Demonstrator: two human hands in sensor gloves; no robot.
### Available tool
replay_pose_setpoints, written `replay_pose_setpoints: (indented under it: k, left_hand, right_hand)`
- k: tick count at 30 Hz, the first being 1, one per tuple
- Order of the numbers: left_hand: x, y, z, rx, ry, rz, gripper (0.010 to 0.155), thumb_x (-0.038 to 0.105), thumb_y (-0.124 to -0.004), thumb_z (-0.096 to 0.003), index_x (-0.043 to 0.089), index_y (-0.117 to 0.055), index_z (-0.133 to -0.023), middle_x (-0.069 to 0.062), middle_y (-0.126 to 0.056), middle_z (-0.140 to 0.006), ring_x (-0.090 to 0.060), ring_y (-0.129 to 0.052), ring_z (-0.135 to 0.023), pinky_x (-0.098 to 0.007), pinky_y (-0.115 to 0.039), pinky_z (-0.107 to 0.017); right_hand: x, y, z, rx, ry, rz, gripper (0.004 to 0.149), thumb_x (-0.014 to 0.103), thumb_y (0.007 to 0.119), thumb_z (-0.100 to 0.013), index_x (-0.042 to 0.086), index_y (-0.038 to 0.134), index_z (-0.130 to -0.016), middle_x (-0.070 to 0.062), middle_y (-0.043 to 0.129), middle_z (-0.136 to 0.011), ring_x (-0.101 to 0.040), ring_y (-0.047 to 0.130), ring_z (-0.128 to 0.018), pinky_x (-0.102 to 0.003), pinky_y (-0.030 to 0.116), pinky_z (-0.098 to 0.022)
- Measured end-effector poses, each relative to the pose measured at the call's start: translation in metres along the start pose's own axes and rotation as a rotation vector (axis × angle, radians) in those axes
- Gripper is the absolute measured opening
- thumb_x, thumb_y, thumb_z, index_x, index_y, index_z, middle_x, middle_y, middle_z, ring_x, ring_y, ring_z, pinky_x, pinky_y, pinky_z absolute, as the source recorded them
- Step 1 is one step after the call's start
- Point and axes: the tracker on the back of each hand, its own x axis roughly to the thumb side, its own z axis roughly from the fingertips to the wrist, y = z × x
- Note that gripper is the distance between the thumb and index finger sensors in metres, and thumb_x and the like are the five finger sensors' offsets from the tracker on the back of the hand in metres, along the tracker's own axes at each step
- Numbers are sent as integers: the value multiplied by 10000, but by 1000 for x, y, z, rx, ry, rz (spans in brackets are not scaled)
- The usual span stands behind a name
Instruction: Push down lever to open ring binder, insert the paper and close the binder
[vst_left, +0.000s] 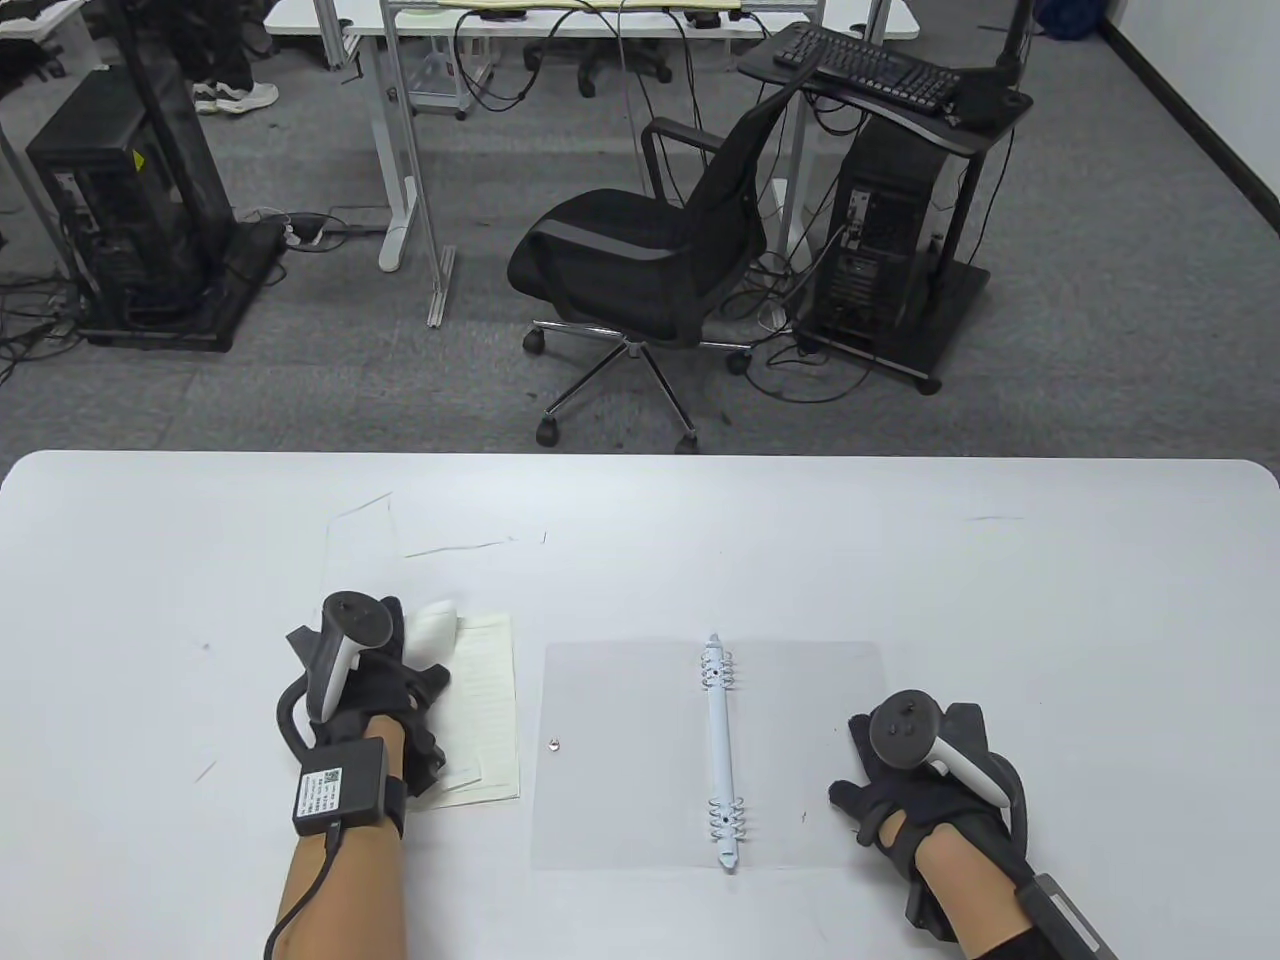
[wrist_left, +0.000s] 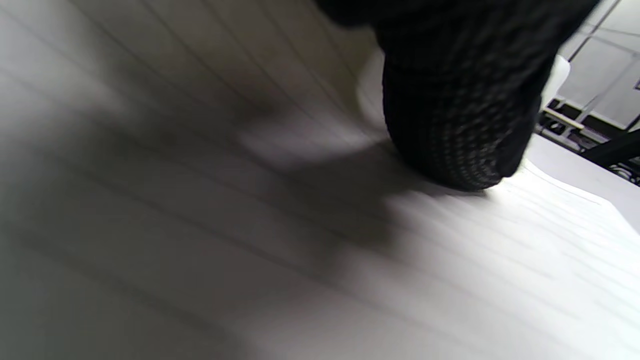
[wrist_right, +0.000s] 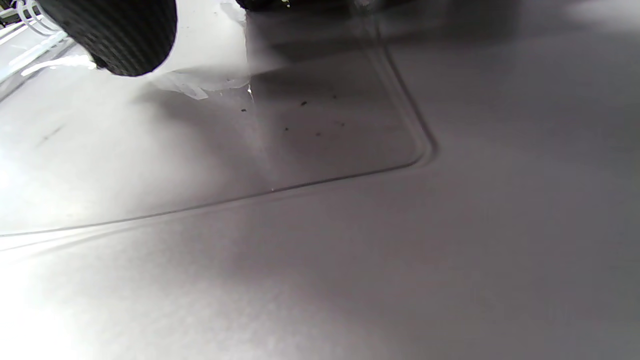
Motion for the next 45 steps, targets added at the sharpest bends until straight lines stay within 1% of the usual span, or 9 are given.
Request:
replay_pose_setpoints:
  k: [7, 14, 21, 24, 28, 34, 36, 42, 45]
  left_hand:
    - [1, 5, 24, 139, -75, -26, 835, 409, -1058, -371, 412, -517, -1007, 184, -929, -839, -214, -895, -855, -551, -614, -748]
    - [13, 48, 63, -72, -280, 179, 749, 428, -1065, -379, 391, -631, -989, 182, -992, -774, -206, -981, -750, -550, -671, -717]
    - [66, 87, 152, -192, -654, 350, 745, 436, -1061, -384, 391, -635, -993, 187, -996, -773, -194, -993, -731, -545, -682, -713]
    - [92, 72, 187, -303, -790, 439, 741, 443, -1057, -385, 393, -638, -994, 191, -996, -774, -190, -994, -729, -542, -686, -711]
    - [114, 24, 221, -328, -808, 482, 741, 446, -1053, -388, 394, -631, -995, 192, -989, -780, -187, -991, -733, -541, -685, -711]
    - [123, -49, 254, -187, -778, 523, 753, 467, -1020, -382, 389, -598, -1000, 176, -960, -828, -202, -974, -766, -543, -681, -699]
    - [124, -54, 260, -115, -816, 443, 757, 484, -991, -402, 390, -555, -1013, 172, -923, -878, -207, -947, -806, -542, -666, -707]
    - [125, -64, 270, -101, -854, 382, 813, 557, -927, -404, 384, -450, -1040, 135, -775, -1042, -258, -845, -944, -551, -631, -722]
    - [121, -63, 272, -162, -898, 418, 942, 597, -915, -381, 362, -295, -1051, 64, -451, -1194, -364, -535, -1115, -621, -480, -760]
  right_hand:
    - [0, 1, 0, -1, -6, -13, 769, 550, 696, -502, 264, 301, -1097, -19, 166, -1189, -415, 129, -1029, -681, 294, -677]
    - [1, 0, 1, -3, 2, 3, 764, 542, 698, -504, 269, 303, -1098, -15, 171, -1196, -410, 134, -1042, -679, 299, -686]
    - [12, -20, 20, -85, -135, -108, 821, 541, 708, -491, 242, 242, -1097, -79, 129, -1209, -435, 65, -1035, -701, 269, -684]
    - [25, -48, 49, -114, -424, -420, 942, 616, 746, -401, 197, 291, -1112, -129, 247, -1219, -489, 235, -1050, -705, 385, -694]
    - [43, -54, 70, 64, -679, -693, 994, 632, 820, -332, 149, 440, -1113, -132, 434, -1199, -490, 449, -1040, -686, 508, -686]
    - [30, -7, 64, 72, -674, -886, 579, 470, 949, -392, 220, 807, -895, -73, 786, -1037, -418, 790, -899, -603, 679, -629]
    - [31, 3, 64, 46, -684, -987, 560, 451, 961, -404, 227, 822, -898, -68, 833, -998, -404, 836, -858, -586, 697, -618]
    - [49, 5, 75, -119, -715, -791, 450, 398, 908, -445, 297, 848, -879, 2, 957, -870, -344, 945, -750, -660, 587, -659]
    - [46, 5, 71, -103, -715, -843, 409, 348, 901, -445, 286, 884, -849, -11, 984, -834, -352, 971, -711, -655, 617, -644]
